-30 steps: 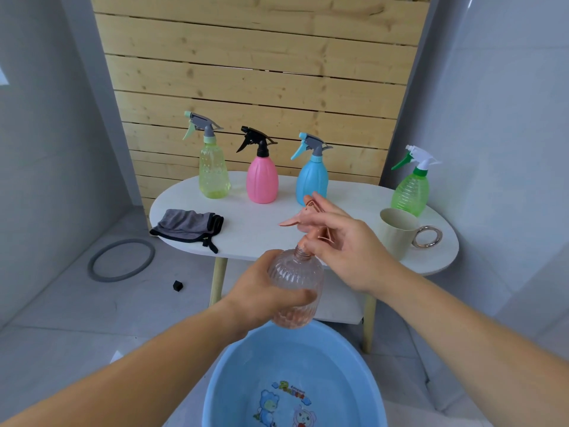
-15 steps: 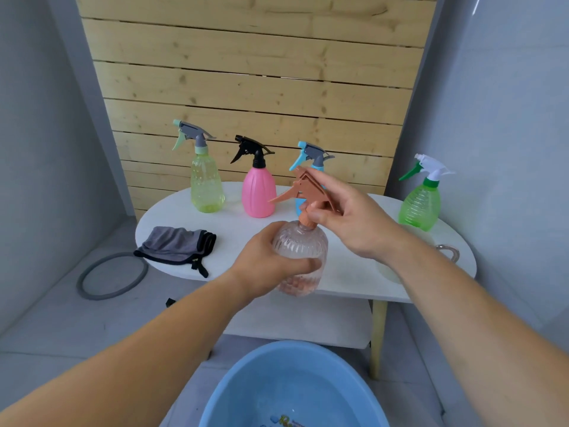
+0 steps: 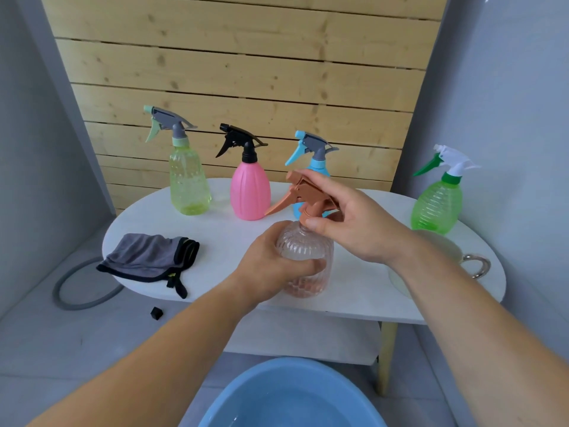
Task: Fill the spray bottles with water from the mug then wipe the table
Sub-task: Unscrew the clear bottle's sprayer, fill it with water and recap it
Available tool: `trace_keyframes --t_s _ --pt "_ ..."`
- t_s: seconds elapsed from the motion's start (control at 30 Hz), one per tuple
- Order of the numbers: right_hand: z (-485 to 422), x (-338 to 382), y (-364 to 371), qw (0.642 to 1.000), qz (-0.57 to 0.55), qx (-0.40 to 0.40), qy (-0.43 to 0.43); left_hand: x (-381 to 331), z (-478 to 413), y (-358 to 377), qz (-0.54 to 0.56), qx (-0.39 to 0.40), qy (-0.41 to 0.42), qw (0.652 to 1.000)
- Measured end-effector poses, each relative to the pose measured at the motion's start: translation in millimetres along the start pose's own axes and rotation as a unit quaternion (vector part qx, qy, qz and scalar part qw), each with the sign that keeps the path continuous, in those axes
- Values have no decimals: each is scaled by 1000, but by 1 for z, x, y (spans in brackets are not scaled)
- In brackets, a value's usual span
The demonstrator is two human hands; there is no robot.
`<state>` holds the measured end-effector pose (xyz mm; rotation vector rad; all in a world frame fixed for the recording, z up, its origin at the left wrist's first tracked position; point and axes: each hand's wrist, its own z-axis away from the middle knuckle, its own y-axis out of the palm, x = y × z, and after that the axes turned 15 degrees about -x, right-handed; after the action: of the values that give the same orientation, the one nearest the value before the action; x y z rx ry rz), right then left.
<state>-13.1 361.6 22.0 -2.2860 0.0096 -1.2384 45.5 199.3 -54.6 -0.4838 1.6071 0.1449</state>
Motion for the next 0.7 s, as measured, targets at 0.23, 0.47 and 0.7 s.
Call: trace_keyframes --t_s 0.23,0.47,0.7 --pt "-4 6 9 998 51 6 -31 3 -4 -2 -8 17 13 1000" --pt "-4 9 3 996 82 27 -19 8 0 -4 32 31 -5 999" --pt "-4 0 7 997 65 -2 -31 12 1 -12 36 64 27 997"
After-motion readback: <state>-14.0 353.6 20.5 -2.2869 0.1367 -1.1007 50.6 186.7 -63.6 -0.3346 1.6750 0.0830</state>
